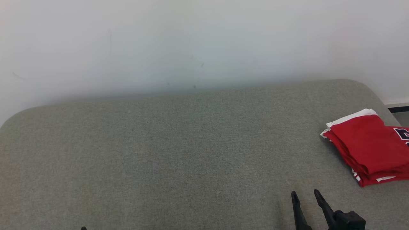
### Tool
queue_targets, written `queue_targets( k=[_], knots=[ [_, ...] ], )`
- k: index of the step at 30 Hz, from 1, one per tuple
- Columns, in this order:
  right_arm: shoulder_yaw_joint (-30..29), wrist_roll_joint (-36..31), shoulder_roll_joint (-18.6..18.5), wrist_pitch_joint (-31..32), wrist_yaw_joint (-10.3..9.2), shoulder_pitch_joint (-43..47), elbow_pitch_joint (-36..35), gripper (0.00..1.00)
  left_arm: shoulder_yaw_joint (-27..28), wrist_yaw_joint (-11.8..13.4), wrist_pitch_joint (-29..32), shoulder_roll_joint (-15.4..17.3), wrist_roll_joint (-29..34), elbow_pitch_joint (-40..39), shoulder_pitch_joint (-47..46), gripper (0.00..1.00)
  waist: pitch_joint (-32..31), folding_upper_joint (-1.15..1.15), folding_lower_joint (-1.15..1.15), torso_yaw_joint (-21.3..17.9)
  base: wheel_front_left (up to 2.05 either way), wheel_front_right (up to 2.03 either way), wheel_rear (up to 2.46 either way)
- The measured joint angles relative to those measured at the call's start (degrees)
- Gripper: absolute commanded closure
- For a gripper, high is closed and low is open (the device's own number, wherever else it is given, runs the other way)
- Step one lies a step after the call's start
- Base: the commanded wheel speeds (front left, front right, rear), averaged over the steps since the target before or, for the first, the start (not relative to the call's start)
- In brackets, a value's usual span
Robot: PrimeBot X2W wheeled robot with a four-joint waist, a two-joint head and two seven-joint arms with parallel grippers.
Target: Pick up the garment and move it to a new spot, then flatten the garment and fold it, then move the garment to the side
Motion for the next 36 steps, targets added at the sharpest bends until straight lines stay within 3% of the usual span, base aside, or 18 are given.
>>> queue_targets(
  k=[16,17,23,36],
  knots=[
    [0.9,0.8,0.0,-0.1,0.0,0.0,-0.1,0.0,-0.6,-0.1,0.0,1.1,-1.1,1.1,-0.5,0.0,0.2,0.0,0.0,-0.1,0.0,0.0,0.0],
    [0.9,0.8,0.0,0.0,0.0,0.0,0.1,1.0,-0.7,-0.1,0.0,1.1,-1.1,1.4,-0.5,1.0,0.2,0.0,0.0,-0.1,0.0,0.0,0.0],
    [0.9,2.0,0.0,0.8,0.0,2.0,2.5,1.0,-1.0,-0.1,0.8,0.0,-1.8,4.1,0.0,1.0,0.2,0.0,0.0,0.0,0.0,0.0,0.0],
    [-0.8,16.0,0.0,4.2,0.0,1.2,1.0,1.0,-1.1,-0.1,4.4,-0.2,-14.6,4.5,-2.5,1.0,0.5,0.0,0.0,0.5,0.0,0.0,0.0]
  ],
)
